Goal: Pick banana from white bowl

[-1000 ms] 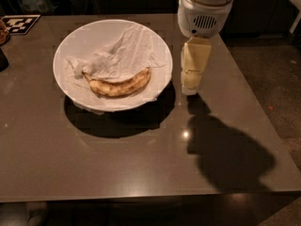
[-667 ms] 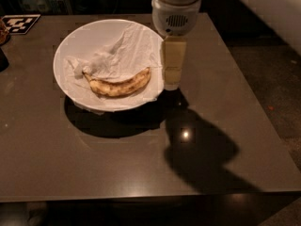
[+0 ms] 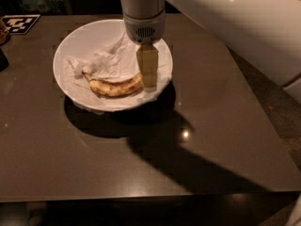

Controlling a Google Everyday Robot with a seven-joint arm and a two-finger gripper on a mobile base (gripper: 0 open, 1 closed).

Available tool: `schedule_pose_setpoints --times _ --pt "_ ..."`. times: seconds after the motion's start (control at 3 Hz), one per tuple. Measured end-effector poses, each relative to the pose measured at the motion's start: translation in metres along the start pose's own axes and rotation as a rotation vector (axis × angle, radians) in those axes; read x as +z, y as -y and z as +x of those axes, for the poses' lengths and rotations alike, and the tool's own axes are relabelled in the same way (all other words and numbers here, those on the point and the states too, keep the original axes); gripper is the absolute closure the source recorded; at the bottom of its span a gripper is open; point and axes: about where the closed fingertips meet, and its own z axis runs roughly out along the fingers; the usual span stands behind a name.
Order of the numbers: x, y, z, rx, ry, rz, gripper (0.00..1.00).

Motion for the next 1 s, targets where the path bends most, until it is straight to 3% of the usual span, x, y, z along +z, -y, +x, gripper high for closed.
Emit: schedule_pose_setpoints --times 0.67,1.0 --pt "0.018 0.006 -0.036 -0.062 -0.023 -0.012 0.3" --pt "0.028 0.01 -0.048 -0.081 -0.022 -0.029 0.28"
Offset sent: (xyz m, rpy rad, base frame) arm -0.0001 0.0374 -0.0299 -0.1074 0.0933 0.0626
